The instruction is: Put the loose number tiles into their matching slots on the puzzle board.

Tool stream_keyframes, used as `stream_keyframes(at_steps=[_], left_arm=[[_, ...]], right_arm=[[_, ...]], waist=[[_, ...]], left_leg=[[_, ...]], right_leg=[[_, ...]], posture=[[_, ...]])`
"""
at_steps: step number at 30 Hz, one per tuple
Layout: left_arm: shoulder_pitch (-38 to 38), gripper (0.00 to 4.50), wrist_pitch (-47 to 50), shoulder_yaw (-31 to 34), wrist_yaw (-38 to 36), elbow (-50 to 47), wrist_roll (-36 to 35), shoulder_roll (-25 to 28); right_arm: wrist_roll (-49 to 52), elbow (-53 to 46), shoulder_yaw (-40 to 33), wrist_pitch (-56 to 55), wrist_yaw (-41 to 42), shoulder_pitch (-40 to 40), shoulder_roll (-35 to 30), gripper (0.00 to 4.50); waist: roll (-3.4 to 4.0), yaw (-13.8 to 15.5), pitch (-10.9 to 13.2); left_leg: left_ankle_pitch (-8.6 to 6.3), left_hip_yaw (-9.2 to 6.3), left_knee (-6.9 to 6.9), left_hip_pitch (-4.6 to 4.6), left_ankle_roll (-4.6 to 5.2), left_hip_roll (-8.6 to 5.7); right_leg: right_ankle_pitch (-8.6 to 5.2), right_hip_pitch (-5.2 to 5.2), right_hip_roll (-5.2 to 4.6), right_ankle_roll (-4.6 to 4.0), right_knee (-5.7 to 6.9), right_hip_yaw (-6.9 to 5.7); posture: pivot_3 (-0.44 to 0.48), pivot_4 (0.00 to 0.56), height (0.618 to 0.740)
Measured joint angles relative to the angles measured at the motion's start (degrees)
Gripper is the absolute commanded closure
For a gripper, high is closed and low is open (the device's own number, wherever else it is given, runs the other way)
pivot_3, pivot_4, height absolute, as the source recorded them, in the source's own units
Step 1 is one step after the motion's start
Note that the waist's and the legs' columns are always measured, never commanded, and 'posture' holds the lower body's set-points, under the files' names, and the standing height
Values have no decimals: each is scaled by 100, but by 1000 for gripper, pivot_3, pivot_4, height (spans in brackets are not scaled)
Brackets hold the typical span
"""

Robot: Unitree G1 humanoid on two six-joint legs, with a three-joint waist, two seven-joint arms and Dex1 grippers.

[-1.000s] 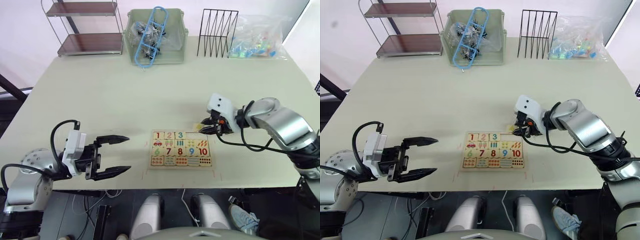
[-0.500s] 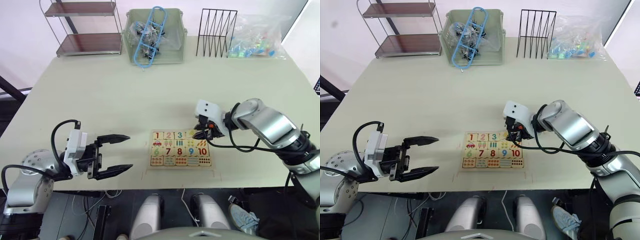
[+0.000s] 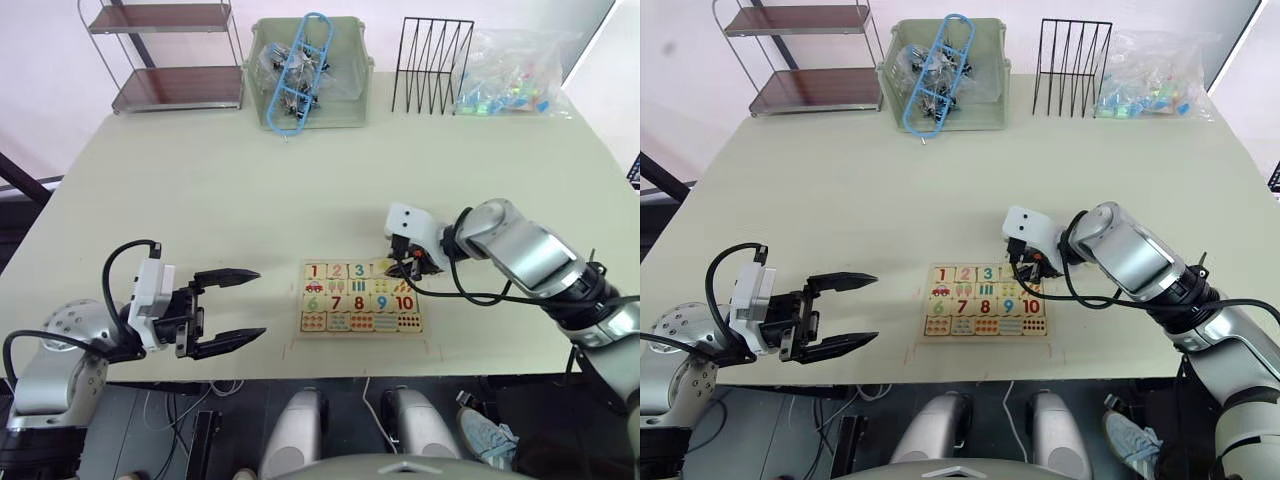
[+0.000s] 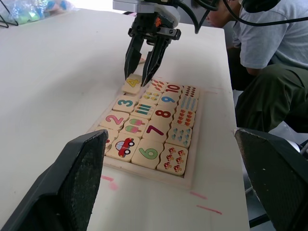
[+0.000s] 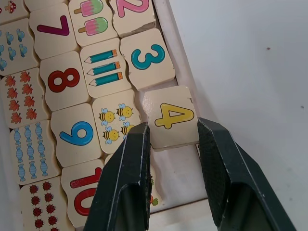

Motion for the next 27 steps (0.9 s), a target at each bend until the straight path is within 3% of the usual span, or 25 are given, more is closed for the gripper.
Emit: stream_keyframes(at_steps=[27], left_arm=[[-3, 0, 6, -8, -3, 0, 1, 1]], right_arm=[[-152, -61, 110, -10, 118, 39, 45, 3630]], waist=[[0, 1, 0]], left_leg=[[0, -1, 0, 0, 0, 0]], right_leg=[[0, 0, 0, 0, 0, -1]], posture=[[0, 150, 739]])
